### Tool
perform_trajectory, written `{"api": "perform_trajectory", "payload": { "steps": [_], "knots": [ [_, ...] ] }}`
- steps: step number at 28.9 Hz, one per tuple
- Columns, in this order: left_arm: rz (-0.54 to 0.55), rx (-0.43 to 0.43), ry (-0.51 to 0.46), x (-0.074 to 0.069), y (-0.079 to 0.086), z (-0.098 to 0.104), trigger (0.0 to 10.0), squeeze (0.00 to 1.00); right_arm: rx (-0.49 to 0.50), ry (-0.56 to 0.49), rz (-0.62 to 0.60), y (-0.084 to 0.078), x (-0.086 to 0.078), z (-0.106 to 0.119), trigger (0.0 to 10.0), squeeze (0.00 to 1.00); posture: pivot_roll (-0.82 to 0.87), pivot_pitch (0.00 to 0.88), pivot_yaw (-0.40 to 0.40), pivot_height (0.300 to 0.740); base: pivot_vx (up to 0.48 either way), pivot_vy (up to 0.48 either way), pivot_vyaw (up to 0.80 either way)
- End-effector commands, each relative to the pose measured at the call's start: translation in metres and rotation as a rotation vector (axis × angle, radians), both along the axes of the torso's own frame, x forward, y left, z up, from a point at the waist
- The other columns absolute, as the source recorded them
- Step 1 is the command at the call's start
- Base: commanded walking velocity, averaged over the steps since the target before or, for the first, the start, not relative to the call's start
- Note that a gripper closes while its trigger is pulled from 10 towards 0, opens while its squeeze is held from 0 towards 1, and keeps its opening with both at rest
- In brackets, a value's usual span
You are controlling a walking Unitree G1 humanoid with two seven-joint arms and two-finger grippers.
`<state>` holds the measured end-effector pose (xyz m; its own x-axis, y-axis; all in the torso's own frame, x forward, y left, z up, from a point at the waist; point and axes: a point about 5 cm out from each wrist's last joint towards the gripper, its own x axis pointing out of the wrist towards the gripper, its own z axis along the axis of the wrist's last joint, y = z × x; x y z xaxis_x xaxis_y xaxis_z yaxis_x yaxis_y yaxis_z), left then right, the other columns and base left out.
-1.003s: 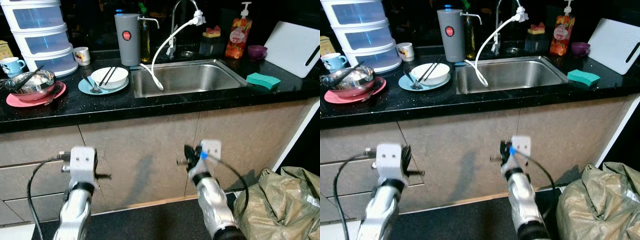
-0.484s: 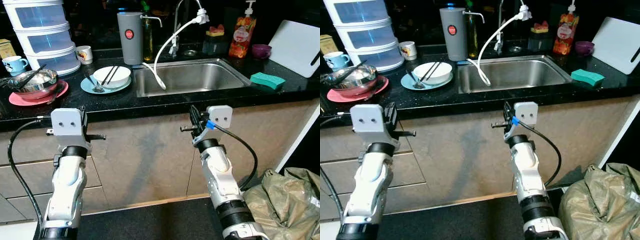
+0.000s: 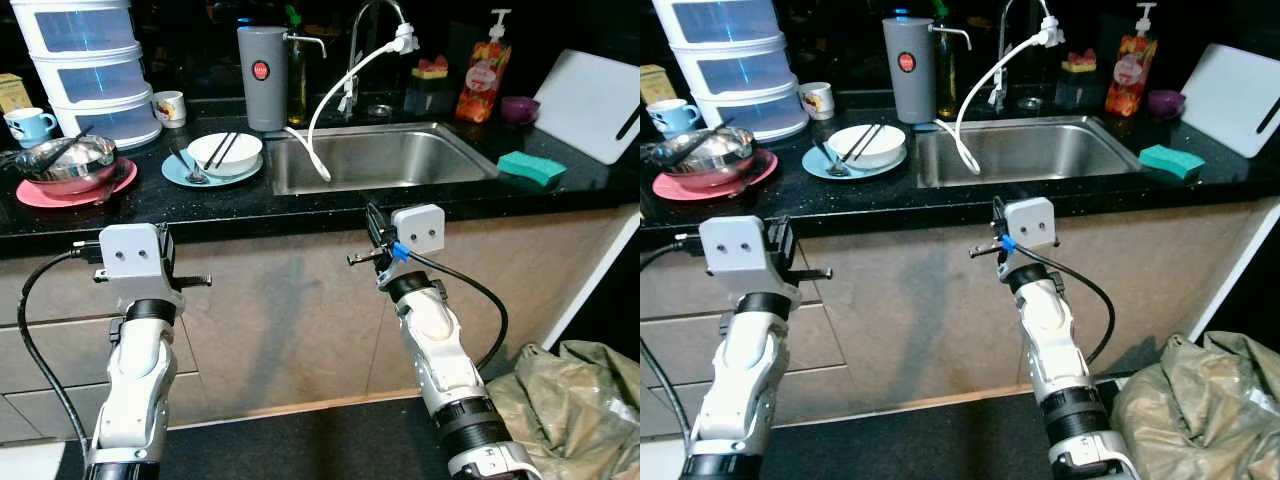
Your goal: Kitchen organization
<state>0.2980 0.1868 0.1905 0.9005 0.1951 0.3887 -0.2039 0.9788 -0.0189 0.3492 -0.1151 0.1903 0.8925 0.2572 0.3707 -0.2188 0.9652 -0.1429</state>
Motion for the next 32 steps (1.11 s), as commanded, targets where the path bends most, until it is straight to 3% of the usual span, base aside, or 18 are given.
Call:
{"api": "perform_trajectory", "payload": {
  "steps": [1,7,12,15,16,24,29,32],
  "knots": [
    [0.002,0.026,0.058,0.001,-0.005,-0.012,10.0,0.0,-0.028,0.001,0.012,0.0,0.001,0.003,10.0,0.0,-0.05,0.0,-0.109,0.74,0.0,0.0,0.0],
    [0.004,0.021,0.066,0.002,-0.008,-0.014,10.0,0.0,-0.047,0.023,0.004,-0.005,0.004,0.001,10.0,0.0,-0.05,0.0,-0.124,0.74,0.0,0.0,0.0],
    [-0.002,0.035,0.079,0.003,-0.009,-0.015,10.0,0.0,-0.003,0.059,-0.02,-0.01,0.006,-0.003,10.0,0.0,-0.04,0.0,-0.107,0.74,0.0,0.0,0.0],
    [-0.018,0.058,0.097,0.002,-0.01,-0.017,10.0,0.0,0.059,0.15,-0.047,-0.016,0.009,-0.018,10.0,0.0,-0.04,0.0,-0.095,0.74,0.0,0.0,0.0],
    [-0.035,0.082,0.133,0.0,-0.01,-0.024,10.0,0.0,0.042,0.211,-0.086,-0.022,0.01,-0.034,10.0,0.0,-0.02,0.0,-0.081,0.74,0.0,0.0,0.0],
    [-0.022,0.066,0.231,-0.01,0.002,-0.051,10.0,0.0,0.046,0.254,-0.1,-0.031,0.003,-0.051,10.0,0.0,0.01,0.0,-0.069,0.74,0.0,0.0,0.0],
    [0.021,0.063,0.239,-0.019,0.012,-0.059,10.0,0.0,-0.001,0.325,-0.231,-0.043,-0.002,-0.074,10.0,0.0,0.02,0.0,-0.066,0.74,0.0,0.0,0.0],
    [0.033,0.064,0.247,-0.022,0.015,-0.061,10.0,0.0,0.031,0.369,-0.283,-0.051,-0.006,-0.086,10.0,0.0,0.02,0.0,-0.066,0.74,0.0,0.0,0.0]
  ]
}}
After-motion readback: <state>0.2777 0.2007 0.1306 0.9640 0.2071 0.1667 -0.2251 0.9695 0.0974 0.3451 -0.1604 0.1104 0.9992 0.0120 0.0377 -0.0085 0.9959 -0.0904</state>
